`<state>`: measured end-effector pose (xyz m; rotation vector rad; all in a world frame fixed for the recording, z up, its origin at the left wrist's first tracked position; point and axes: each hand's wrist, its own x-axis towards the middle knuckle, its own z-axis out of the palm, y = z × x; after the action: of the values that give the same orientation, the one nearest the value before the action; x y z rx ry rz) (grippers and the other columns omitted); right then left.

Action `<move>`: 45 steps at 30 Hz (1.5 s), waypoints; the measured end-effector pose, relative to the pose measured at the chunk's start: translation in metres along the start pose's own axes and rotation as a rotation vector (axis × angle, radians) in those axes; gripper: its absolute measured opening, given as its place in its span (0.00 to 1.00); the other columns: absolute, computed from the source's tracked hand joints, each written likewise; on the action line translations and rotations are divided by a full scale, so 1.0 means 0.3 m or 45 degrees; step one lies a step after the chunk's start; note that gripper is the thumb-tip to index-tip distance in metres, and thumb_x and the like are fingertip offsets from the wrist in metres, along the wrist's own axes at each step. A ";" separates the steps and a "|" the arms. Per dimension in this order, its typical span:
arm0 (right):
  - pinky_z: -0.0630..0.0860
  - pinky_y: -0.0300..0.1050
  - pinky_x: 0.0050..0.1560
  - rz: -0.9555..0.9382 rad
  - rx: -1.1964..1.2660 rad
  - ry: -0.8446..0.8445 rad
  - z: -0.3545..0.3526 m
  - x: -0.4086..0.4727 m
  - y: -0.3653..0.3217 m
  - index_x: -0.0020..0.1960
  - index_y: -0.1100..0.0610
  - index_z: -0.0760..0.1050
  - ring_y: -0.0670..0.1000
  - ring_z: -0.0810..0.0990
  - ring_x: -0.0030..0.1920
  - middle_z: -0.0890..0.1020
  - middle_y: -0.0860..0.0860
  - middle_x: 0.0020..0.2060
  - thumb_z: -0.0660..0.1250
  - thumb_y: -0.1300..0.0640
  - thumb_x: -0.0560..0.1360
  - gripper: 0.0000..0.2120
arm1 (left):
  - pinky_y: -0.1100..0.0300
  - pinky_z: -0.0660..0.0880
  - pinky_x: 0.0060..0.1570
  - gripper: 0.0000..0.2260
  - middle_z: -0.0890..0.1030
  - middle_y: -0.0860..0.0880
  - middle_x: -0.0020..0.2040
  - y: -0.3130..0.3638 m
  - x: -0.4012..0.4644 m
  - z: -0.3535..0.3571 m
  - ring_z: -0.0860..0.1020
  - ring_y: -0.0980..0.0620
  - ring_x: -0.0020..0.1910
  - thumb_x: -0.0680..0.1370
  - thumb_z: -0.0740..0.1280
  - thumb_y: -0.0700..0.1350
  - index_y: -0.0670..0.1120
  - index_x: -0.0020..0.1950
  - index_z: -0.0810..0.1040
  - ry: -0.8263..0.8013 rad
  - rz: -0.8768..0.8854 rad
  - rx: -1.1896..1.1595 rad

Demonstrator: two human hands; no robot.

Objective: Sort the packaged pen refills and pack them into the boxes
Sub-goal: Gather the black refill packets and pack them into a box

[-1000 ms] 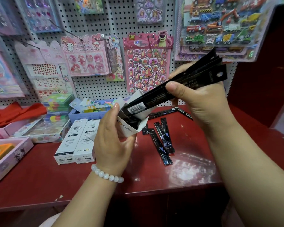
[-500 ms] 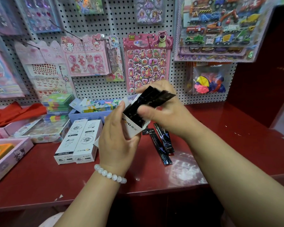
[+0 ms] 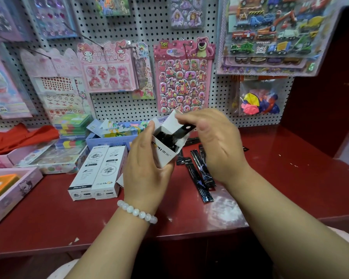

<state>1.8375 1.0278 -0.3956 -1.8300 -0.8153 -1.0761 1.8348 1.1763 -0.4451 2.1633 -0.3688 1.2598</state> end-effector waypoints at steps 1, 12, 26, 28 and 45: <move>0.72 0.48 0.56 -0.035 0.020 0.058 -0.004 -0.013 -0.006 0.54 0.61 0.81 0.50 0.79 0.52 0.83 0.50 0.49 0.45 0.44 0.81 0.30 | 0.64 0.63 0.61 0.44 0.76 0.42 0.62 -0.002 0.001 0.001 0.68 0.51 0.62 0.60 0.80 0.36 0.45 0.70 0.60 0.004 -0.001 0.008; 0.72 0.33 0.51 0.271 -0.022 -0.044 0.036 -0.032 0.004 0.53 0.56 0.80 0.44 0.78 0.47 0.81 0.46 0.46 0.65 0.59 0.73 0.10 | 0.61 0.65 0.60 0.44 0.76 0.44 0.63 -0.013 -0.002 0.011 0.68 0.51 0.63 0.60 0.79 0.36 0.45 0.71 0.60 -0.048 -0.007 0.020; 0.74 0.52 0.58 0.637 0.303 -0.521 0.006 0.032 -0.023 0.50 0.49 0.77 0.45 0.81 0.48 0.85 0.48 0.43 0.56 0.51 0.71 0.13 | 0.63 0.65 0.57 0.45 0.77 0.45 0.61 -0.007 -0.018 0.017 0.68 0.53 0.61 0.58 0.79 0.35 0.44 0.70 0.61 -0.075 0.003 0.034; 0.71 0.51 0.61 0.637 0.296 -0.578 0.009 0.025 -0.013 0.53 0.48 0.75 0.45 0.79 0.53 0.84 0.47 0.47 0.56 0.49 0.72 0.14 | 0.62 0.66 0.56 0.44 0.77 0.44 0.61 -0.009 -0.015 0.021 0.68 0.52 0.61 0.58 0.79 0.35 0.43 0.71 0.62 -0.085 -0.009 0.043; 0.70 0.42 0.38 1.472 0.311 0.070 -0.113 -0.137 0.480 0.38 0.59 0.75 0.51 0.76 0.37 0.81 0.57 0.37 0.51 0.59 0.79 0.17 | 0.49 0.71 0.56 0.22 0.73 0.39 0.61 -0.257 0.101 0.193 0.71 0.39 0.60 0.75 0.67 0.49 0.42 0.66 0.69 -0.943 -0.363 0.716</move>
<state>1.9287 0.9303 -0.4715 -1.6286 0.2007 -0.2451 1.9297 1.2023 -0.4680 2.9946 0.0298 0.3806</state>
